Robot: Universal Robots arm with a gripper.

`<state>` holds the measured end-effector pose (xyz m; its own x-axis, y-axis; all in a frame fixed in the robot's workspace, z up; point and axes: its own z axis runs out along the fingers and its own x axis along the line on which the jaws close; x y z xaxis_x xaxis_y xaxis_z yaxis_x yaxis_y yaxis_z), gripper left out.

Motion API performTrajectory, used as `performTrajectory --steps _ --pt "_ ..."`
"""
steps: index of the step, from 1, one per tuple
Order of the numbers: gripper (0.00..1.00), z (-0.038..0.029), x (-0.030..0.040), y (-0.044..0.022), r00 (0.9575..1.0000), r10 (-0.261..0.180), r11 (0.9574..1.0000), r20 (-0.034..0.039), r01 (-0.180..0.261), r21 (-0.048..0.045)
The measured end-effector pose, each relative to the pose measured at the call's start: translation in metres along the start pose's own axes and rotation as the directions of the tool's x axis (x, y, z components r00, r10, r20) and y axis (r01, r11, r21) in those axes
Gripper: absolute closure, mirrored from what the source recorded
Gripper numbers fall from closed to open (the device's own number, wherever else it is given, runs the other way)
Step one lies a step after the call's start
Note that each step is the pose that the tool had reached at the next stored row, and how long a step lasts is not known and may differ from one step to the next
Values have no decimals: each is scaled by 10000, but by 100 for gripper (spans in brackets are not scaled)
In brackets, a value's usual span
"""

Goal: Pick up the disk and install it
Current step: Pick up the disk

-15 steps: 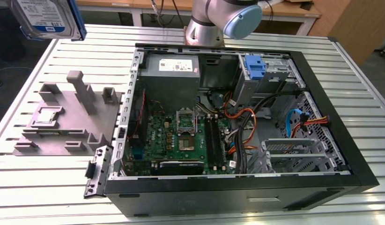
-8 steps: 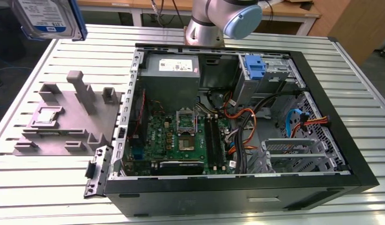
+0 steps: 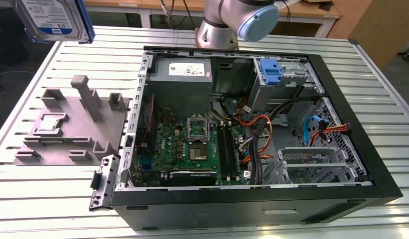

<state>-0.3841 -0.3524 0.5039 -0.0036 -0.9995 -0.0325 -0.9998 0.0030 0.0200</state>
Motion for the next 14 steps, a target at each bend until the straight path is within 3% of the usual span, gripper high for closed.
performTrajectory --steps 9,14 --pt "63 -2 -1 -95 10000 1 10000 0 -1 -11" --pt "63 -2 -1 -99 10000 1 10000 0 -1 -13"
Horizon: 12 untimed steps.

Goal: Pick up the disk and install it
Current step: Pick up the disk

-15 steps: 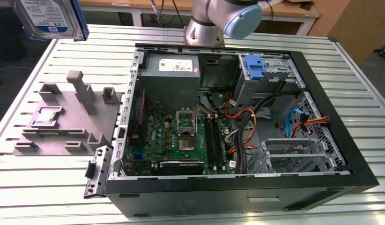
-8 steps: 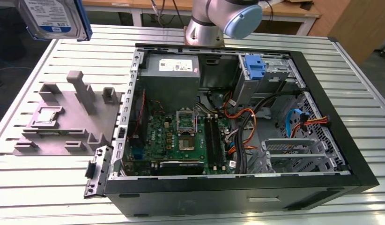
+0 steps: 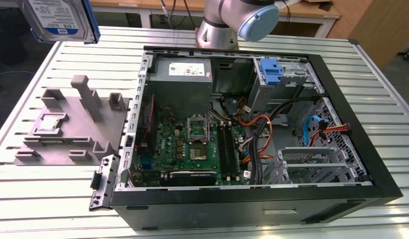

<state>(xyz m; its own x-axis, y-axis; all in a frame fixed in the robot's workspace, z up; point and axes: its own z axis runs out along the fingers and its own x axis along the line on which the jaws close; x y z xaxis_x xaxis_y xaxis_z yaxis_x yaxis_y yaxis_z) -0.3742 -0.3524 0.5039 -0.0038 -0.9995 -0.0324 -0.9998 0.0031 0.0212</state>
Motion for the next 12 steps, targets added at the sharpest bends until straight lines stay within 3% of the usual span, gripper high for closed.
performTrajectory --steps 4,12 --pt "63 0 0 -9 10000 -1 10000 0 1 0" --pt "63 -2 0 -108 10000 -1 10000 1 1 1"
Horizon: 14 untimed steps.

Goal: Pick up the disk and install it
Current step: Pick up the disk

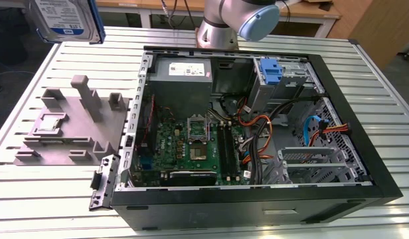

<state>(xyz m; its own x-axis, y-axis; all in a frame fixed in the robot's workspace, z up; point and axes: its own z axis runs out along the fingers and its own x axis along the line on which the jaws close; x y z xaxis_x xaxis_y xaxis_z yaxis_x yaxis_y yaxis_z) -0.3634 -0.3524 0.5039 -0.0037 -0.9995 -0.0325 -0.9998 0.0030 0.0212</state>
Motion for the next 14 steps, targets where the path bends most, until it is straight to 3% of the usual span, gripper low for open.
performTrajectory --steps 6,14 --pt "63 -2 0 -87 10000 0 10000 0 0 -1" --pt "63 -3 -1 -119 10000 0 10000 0 0 0"
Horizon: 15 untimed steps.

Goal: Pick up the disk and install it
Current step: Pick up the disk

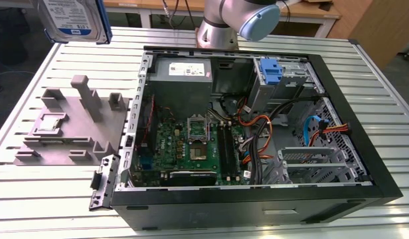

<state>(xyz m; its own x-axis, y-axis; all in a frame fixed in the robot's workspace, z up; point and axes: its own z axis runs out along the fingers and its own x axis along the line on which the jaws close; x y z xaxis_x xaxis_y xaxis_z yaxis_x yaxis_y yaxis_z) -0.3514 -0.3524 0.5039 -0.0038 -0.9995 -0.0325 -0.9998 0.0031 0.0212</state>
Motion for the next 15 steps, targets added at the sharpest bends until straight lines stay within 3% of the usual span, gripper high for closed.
performTrajectory --steps 15 --pt "63 -1 0 -35 10000 0 10000 0 0 1"
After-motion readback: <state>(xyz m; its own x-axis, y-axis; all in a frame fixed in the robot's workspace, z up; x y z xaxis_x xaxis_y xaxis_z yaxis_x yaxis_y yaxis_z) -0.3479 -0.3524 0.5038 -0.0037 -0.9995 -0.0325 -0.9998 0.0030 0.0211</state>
